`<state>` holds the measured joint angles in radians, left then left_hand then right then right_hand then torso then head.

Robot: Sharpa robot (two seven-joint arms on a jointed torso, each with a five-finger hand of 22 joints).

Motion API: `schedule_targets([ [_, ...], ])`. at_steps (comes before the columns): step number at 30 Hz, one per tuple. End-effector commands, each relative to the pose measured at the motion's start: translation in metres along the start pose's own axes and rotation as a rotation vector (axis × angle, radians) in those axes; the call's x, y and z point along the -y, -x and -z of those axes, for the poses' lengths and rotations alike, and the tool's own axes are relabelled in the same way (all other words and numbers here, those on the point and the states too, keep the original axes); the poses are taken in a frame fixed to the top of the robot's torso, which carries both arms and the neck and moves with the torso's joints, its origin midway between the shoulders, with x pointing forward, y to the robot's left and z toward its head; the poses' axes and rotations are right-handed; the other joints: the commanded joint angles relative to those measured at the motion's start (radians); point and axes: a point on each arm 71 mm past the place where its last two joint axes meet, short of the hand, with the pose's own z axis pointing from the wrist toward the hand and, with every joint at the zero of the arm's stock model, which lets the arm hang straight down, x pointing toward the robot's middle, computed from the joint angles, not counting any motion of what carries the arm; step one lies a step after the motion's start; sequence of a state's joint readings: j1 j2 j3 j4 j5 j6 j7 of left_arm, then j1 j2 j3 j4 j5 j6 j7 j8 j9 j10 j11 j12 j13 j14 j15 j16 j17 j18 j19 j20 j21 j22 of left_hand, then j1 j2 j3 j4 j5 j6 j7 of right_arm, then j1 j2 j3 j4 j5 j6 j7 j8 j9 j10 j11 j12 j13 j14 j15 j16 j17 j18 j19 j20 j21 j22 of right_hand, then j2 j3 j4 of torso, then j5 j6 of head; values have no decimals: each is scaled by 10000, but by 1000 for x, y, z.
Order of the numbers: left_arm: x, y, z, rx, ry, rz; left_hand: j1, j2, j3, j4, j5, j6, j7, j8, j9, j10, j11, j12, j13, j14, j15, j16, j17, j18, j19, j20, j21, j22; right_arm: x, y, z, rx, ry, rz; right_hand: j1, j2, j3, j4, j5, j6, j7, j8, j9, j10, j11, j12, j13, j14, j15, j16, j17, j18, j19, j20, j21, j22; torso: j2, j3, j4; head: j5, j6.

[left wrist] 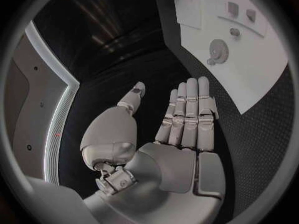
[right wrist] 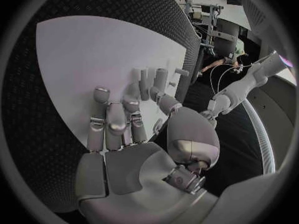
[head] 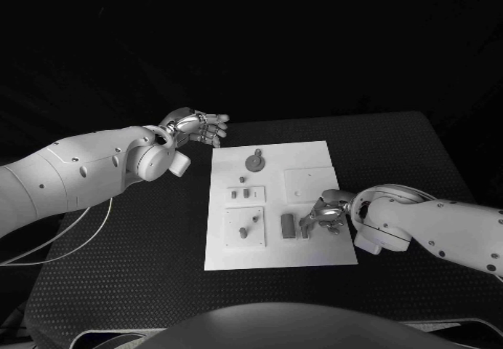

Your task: Assemble the parts on the task board

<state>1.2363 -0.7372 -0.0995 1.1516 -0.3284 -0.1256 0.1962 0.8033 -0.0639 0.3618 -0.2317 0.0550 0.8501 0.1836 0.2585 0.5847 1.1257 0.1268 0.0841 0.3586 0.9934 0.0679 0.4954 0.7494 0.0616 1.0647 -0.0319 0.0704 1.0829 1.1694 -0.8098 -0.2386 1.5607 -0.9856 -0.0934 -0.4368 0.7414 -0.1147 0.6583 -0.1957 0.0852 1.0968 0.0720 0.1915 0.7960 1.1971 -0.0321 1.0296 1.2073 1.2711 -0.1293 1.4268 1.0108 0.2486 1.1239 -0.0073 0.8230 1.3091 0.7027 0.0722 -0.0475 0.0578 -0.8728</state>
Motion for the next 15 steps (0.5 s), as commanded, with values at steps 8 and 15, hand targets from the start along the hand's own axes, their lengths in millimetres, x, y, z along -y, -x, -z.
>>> schedule_targets([
  [8,2,-1,0,-132,-71,92,-29,72,-7,-63,-55,-56,-26,-33,-11,-50,6,-32,-11,-33,4,-62,15,105,-83,17,-10,-9,1,6,-1,591,463,-118,79,107,76,1,-63,13,32,-2,20,-17,-15,58,-13,68,-30,-3,100,132,70,-19,-42,183,-1,2,2,6,2],
  [15,2,-2,-1,-161,-67,97,-31,73,-6,-67,-55,-55,-26,-32,-11,-50,6,-32,-11,-33,5,-64,17,105,-83,17,-10,-10,-1,6,-2,555,551,-88,261,738,110,-300,-65,46,19,40,45,28,-28,88,-25,119,-32,20,140,132,74,-30,-27,191,4,-3,3,-2,2],
])
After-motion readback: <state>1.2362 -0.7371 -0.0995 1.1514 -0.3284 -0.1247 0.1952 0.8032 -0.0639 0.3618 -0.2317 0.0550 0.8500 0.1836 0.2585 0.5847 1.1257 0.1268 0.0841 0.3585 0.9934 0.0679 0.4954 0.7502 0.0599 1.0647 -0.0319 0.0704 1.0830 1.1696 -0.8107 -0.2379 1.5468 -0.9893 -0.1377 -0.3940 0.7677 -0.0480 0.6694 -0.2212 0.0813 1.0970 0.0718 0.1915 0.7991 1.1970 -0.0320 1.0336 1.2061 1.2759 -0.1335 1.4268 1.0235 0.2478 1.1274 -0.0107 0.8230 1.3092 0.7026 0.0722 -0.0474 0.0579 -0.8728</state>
